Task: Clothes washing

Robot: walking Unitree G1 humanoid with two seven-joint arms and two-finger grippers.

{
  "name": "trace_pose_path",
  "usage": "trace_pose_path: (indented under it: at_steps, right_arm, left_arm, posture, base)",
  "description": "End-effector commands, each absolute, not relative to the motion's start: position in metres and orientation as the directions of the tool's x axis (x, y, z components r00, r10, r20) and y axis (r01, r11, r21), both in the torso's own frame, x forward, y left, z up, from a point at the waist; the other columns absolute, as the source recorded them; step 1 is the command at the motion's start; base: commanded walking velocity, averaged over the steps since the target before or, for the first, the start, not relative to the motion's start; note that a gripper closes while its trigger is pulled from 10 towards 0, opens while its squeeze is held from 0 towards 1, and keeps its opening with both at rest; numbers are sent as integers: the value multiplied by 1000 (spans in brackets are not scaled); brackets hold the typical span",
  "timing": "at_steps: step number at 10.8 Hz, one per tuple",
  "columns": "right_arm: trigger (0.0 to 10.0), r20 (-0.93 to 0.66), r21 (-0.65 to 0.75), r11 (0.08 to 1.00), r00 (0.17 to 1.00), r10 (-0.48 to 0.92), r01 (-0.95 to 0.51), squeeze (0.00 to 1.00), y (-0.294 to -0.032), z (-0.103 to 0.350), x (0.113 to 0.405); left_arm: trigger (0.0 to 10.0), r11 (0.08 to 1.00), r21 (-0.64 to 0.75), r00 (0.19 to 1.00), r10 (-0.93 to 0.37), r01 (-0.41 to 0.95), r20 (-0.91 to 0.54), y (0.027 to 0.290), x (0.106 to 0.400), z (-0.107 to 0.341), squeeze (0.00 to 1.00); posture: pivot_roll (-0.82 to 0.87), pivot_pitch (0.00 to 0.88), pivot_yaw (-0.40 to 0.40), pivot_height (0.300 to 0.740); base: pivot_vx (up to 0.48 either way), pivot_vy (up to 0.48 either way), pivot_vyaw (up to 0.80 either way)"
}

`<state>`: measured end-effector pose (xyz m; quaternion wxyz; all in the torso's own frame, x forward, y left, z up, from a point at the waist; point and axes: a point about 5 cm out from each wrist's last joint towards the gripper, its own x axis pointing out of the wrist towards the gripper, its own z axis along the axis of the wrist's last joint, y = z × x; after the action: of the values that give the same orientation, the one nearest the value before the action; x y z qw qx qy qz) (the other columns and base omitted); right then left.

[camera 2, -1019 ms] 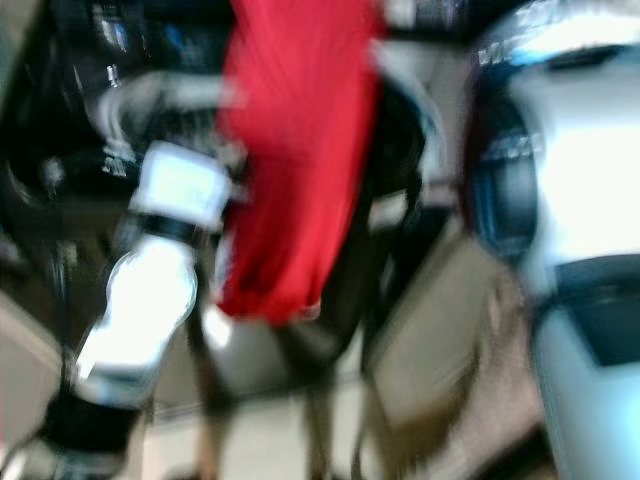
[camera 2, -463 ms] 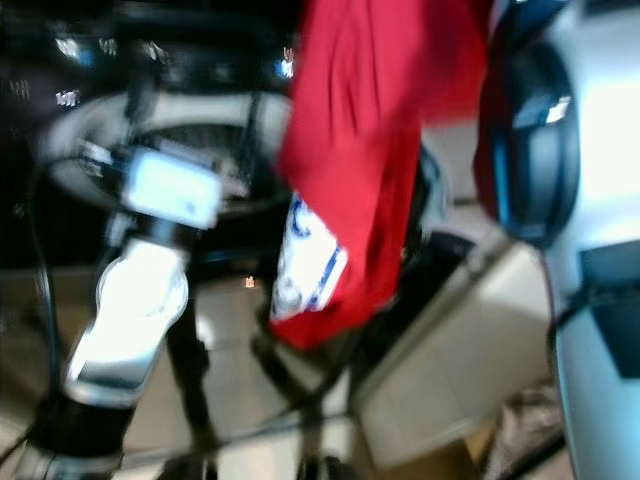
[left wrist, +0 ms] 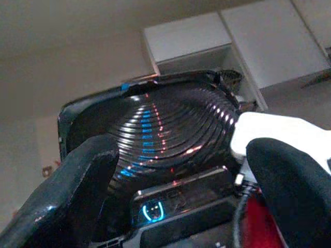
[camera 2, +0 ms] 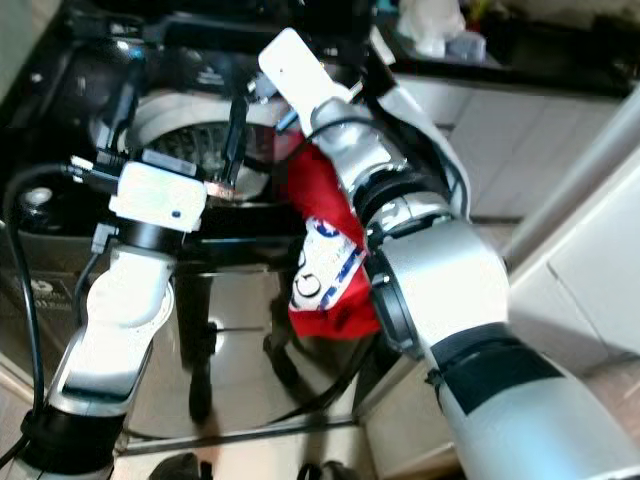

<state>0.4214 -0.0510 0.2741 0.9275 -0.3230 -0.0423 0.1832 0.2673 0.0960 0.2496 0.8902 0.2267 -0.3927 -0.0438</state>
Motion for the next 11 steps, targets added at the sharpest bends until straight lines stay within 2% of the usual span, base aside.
trace_pose_path:
  at_steps: [1, 2, 3, 4, 5, 6, 8, 9, 10, 11]
  right_arm:
    - [10000, -82, -627, 703, 926, 369, -335, 0, -54, 264, 421]
    - [10000, -97, -625, 702, 926, 365, -342, 0, -55, 259, 421]
    - [10000, -31, -563, 772, 941, 336, -294, 1000, -59, 272, 423]
    - [10000, 20, -482, 833, 947, 321, -272, 1000, -61, 285, 424]
    - [10000, 115, -176, 955, 958, 261, -239, 1000, -71, 310, 426]
    - [10000, 159, -29, 972, 959, 236, -235, 1000, -77, 321, 427]
    - [10000, 192, 61, 971, 957, 217, -232, 1000, -87, 323, 428]
    - [10000, 204, 151, 961, 959, 199, -231, 1000, -94, 320, 428]
    - [10000, 245, 118, 963, 947, 208, -242, 1000, -98, 320, 428]
    - [10000, 395, -152, 979, 900, 184, -134, 20, -106, 319, 422]
  left_arm:
    - [10000, 889, 451, 686, -278, -81, 672, 91, 267, 249, 0]
    - [10000, 888, 453, 688, -280, -79, 670, 91, 266, 249, 0]
    - [10000, 887, 456, 691, -282, -77, 666, 92, 266, 249, 0]
    - [10000, 886, 456, 694, -280, -78, 663, 92, 266, 249, 0]
    - [10000, 887, 455, 710, -269, -81, 650, 93, 267, 246, 0]
    - [10000, 887, 454, 733, -255, -82, 631, 96, 270, 242, 0]
    - [10000, 880, 469, 762, -253, -74, 596, 98, 274, 235, 0]
    - [10000, 878, 476, 770, -264, -57, 580, 96, 277, 233, 0]
    - [10000, 886, 462, 801, -244, -45, 547, 98, 281, 227, 0]
    - [10000, 897, 440, 878, -177, -43, 446, 105, 288, 211, 0]
  posture:
    - [224, 13, -152, 740]
    - [223, 14, -147, 740]
    - [221, 14, -146, 740]
    - [221, 14, -146, 740]
    - [218, 14, -147, 740]
    - [216, 13, -141, 740]
    - [193, 0, -116, 740]
    - [190, 0, -114, 740]
    - [182, 0, -106, 740]
    - [166, 0, -111, 740]
  base:
    - [0, 0, 0]
    - [0, 0, 0]
    - [0, 0, 0]
    - [0, 0, 0]
    - [0, 0, 0]
    - [0, 0, 0]
    - [0, 0, 0]
    - [0, 0, 0]
    - [0, 0, 0]
    - [0, 0, 0]
